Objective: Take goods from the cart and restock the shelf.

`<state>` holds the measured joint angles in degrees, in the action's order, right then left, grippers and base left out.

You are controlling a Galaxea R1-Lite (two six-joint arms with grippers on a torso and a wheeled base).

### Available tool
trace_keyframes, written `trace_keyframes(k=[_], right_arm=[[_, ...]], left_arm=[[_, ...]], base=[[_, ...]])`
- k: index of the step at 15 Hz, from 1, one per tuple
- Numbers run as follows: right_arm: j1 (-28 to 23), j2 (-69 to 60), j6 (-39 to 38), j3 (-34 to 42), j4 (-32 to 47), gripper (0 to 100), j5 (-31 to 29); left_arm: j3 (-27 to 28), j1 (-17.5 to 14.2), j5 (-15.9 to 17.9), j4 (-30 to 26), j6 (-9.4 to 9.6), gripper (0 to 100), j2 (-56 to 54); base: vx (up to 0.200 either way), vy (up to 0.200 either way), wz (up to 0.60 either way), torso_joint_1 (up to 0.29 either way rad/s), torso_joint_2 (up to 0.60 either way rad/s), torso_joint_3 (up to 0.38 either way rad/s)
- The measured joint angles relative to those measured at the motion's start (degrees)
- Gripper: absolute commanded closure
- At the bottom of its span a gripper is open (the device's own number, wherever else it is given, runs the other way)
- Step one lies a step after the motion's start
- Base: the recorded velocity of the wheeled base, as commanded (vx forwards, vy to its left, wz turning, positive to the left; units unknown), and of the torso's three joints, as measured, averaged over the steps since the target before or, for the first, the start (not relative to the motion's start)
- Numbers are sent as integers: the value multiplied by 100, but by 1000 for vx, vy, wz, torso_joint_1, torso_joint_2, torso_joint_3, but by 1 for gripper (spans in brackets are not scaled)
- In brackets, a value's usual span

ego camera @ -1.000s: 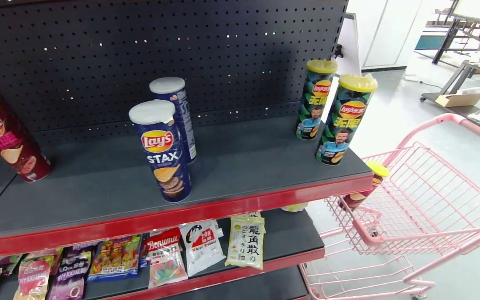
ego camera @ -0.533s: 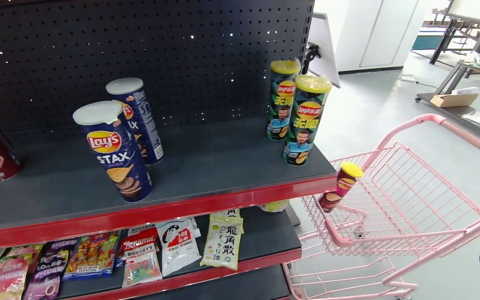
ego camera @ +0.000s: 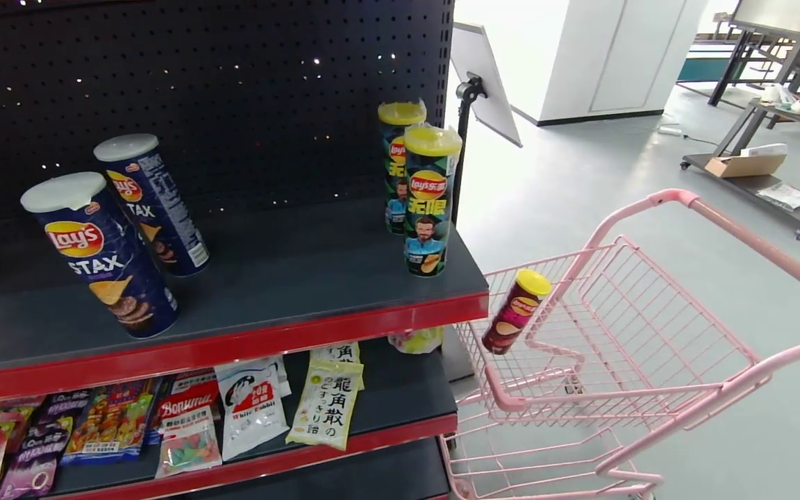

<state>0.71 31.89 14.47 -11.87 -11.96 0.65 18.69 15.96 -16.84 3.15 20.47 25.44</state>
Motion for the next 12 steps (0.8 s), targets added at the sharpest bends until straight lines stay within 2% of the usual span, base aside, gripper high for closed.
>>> trace_keyframes(k=[1, 7, 12], right_arm=[[-2, -4, 2, 0, 6, 0, 0], [-13, -41, 0, 13, 6, 0, 0], [-11, -50, 2, 17, 6, 0, -16]], left_arm=[[0, 2, 0, 5, 6, 0, 2], [-1, 7, 6, -2, 137, 0, 2], [-6, 2, 9, 13, 140, 0, 2]], base=[[0, 0, 0, 0, 0, 0], [0, 0, -600, 4, 2, 2], [0, 0, 0, 0, 0, 0]])
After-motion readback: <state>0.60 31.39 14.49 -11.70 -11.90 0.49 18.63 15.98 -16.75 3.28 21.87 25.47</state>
